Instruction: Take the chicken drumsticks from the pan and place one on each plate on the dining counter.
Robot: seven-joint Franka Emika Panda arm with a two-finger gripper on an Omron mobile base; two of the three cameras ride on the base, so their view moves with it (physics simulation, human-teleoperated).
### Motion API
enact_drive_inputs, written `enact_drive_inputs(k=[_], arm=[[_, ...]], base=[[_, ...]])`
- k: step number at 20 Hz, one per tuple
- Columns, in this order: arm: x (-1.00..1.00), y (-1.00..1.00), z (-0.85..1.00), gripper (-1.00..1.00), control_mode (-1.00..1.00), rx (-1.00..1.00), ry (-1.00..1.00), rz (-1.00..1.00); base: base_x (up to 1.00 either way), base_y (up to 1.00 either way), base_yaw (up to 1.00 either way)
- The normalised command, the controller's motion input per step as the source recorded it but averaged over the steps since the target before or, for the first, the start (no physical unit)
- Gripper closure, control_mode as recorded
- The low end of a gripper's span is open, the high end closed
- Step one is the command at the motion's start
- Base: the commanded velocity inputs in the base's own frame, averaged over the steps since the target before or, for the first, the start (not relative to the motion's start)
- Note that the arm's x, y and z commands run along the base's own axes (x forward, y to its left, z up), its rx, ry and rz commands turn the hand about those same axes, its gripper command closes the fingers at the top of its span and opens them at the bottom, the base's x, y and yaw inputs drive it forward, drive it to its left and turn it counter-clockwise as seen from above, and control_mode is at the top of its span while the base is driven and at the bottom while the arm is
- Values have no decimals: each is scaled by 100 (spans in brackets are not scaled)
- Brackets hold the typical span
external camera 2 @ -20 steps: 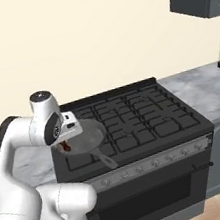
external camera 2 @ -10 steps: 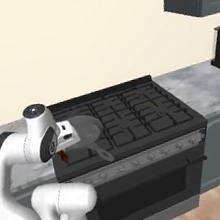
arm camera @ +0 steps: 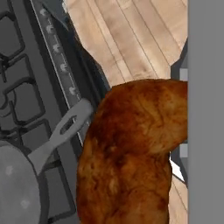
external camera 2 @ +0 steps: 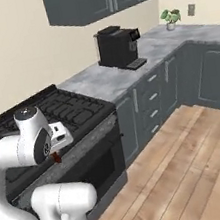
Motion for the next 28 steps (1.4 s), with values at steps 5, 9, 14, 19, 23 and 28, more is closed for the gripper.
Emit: enact_drive_inputs(k=[5,9,14,19,23,28], arm=[[0,0,0,100,100,0,0,0],[0,0,0,100,100,0,0,0],[0,0,0,100,100,0,0,0],[0,0,0,100,100,0,0,0],[0,0,0,100,100,0,0,0],[0,0,0,100,100,0,0,0]], base=[[0,3,-100],[0,-2,-100],[51,-3,-66],[100,2,-6],[100,3,-1],[100,0,-20]])
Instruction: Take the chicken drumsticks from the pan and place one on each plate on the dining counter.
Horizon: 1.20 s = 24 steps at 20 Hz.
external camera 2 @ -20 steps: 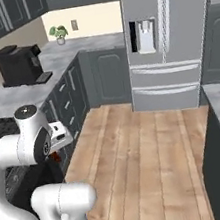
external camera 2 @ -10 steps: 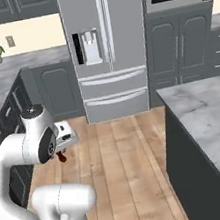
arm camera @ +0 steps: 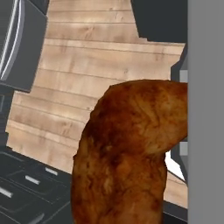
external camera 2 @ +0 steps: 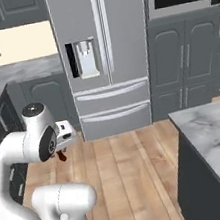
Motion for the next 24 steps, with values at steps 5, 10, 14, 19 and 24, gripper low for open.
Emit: enact_drive_inputs(k=[5,10,14,19,24], arm=[[0,0,0,100,100,0,0,0],[0,0,0,100,100,0,0,0],[0,0,0,100,100,0,0,0],[0,0,0,100,100,0,0,0],[0,0,0,100,100,0,0,0]], base=[[89,0,-36],[63,0,-62],[62,0,-63],[96,32,-35],[100,47,-34]])
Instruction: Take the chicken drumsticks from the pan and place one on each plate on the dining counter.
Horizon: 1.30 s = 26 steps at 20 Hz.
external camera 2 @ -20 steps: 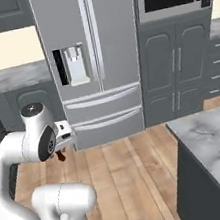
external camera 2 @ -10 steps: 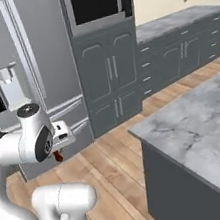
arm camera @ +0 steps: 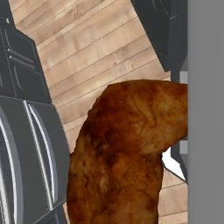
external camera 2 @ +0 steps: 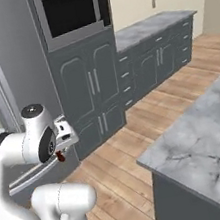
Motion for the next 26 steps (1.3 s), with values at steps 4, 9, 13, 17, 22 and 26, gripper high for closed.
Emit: enact_drive_inputs(k=[4,9,13,17,22,26], arm=[[0,0,0,100,100,0,0,0],[0,0,0,100,100,0,0,0],[0,0,0,100,100,0,0,0],[0,0,0,100,100,0,0,0],[0,0,0,100,100,0,0,0],[0,0,0,100,100,0,0,0]], base=[[89,49,-54],[73,46,-71],[83,45,-60],[100,49,-42],[100,49,-34],[100,48,-29]])
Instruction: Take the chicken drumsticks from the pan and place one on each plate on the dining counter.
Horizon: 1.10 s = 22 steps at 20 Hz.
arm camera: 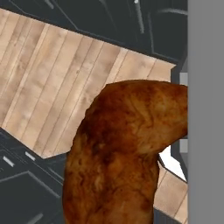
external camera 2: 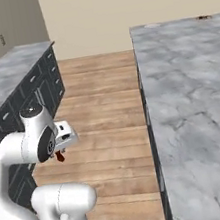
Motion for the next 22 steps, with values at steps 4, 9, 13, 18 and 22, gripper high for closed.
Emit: enact_drive_inputs(k=[4,9,13,18,22], arm=[[0,0,0,100,100,0,0,0],[0,0,0,100,100,0,0,0],[0,0,0,100,100,0,0,0],[0,0,0,100,100,0,0,0],[0,0,0,100,100,0,0,0]], base=[[100,46,-29],[100,47,-27],[100,60,-12],[100,65,-2],[100,48,-11]])
